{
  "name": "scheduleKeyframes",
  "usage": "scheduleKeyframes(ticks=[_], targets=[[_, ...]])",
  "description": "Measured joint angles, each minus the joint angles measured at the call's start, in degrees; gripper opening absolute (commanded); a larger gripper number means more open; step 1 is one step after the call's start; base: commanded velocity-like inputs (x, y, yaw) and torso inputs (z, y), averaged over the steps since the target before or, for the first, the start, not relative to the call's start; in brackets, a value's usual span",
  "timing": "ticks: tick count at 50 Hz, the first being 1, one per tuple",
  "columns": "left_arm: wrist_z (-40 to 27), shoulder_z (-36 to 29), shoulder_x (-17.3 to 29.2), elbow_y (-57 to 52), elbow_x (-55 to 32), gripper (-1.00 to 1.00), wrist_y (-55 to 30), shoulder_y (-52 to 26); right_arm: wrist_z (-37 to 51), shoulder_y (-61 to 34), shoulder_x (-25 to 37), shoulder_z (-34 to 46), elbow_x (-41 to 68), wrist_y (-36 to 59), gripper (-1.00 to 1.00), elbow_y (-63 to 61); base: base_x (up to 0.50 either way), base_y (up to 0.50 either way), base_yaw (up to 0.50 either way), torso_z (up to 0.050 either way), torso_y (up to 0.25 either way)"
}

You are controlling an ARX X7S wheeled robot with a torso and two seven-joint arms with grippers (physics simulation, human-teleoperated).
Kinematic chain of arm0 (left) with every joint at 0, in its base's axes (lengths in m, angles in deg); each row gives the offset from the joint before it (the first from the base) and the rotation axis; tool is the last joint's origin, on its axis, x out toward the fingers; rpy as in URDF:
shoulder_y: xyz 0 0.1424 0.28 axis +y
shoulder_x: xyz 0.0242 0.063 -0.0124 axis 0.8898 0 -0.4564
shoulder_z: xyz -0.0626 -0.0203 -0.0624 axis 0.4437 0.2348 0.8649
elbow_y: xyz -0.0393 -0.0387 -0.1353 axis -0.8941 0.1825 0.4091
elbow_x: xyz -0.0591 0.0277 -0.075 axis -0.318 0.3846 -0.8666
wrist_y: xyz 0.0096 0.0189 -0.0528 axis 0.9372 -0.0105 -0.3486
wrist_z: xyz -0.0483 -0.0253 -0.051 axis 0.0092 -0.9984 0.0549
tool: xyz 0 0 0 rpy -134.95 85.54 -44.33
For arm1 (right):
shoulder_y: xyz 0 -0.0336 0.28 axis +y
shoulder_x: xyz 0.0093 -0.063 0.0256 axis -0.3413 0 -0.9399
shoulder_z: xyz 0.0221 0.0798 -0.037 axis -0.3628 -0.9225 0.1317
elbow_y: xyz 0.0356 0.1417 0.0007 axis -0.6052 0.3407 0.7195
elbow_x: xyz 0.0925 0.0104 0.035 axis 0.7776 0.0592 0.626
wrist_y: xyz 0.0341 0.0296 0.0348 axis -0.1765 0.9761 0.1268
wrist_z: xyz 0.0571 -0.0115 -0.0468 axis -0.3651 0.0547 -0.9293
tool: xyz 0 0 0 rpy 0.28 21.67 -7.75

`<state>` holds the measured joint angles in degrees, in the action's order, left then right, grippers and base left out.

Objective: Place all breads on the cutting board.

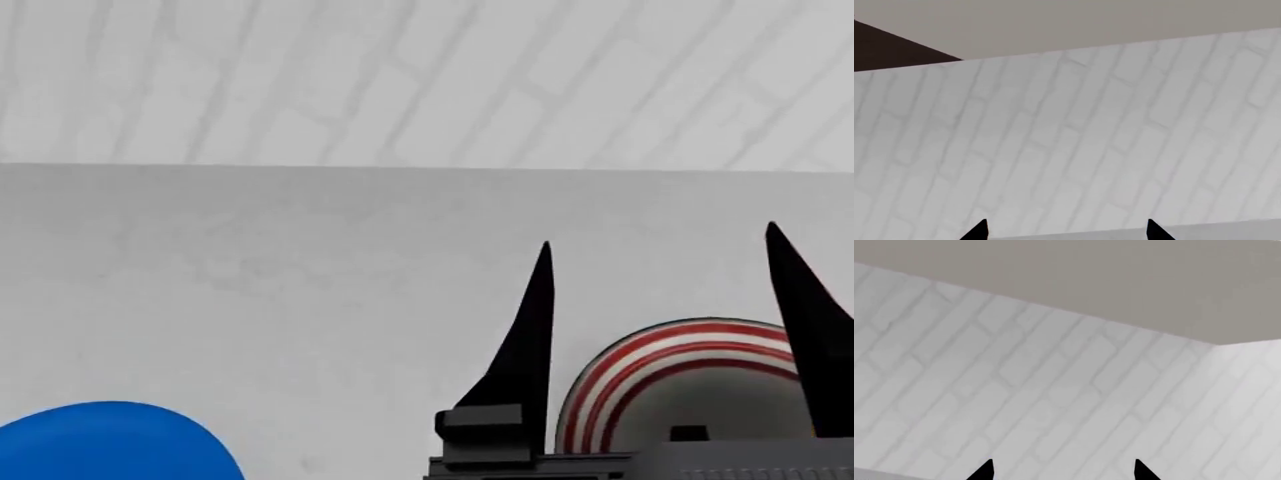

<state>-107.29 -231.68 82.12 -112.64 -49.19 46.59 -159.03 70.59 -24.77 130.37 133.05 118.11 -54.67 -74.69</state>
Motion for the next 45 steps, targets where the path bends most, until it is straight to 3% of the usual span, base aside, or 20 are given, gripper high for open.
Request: scheduleKeyframes(ticks=[5,10,18,29,37,45], targets=[[1.77,1.16,-0.23,-0.17,-2.1,1.0,-1.72,-1.07,-0.01,0.79,-0.03,-0.6,0.12,0.12,1.0,-0.01,0.0,0.0,0.0,0.0,0.0],[7.62,8.03,0.82,0.24,-8.93,1.0,-8.06,-1.78,-0.03,0.94,0.57,0.18,-0.38,-0.77,1.0,-0.01,0.0,0.0,0.0,0.0,0.002],[21.52,23.97,1.53,3.24,-24.21,1.0,-23.56,-2.23,-0.03,0.25,2.22,2.98,-1.79,-3.05,1.0,-0.02,0.0,0.0,0.0,0.0,0.0],[43.67,39.62,0.85,10.91,-40.44,1.0,-45.48,-2.31,-0.09,2.8,3.54,2.47,-3.15,-4.07,1.0,0.11,0.0,0.0,0.0,0.0,0.0],[55.68,46.89,-0.79,16.13,-46.82,1.0,-58.6,-2.09,-0.33,6.1,4.2,0.36,-4.18,-4.22,1.0,0.31,0.0,0.0,0.0,0.0,0.0],[62.27,51.53,-2.44,18.93,-51.2,1.0,-68.25,-1.35,-0.64,8.69,4.78,-0.95,-5.18,-4.43,1.0,0.51,0.0,0.0,0.0,0.0,0.0]])
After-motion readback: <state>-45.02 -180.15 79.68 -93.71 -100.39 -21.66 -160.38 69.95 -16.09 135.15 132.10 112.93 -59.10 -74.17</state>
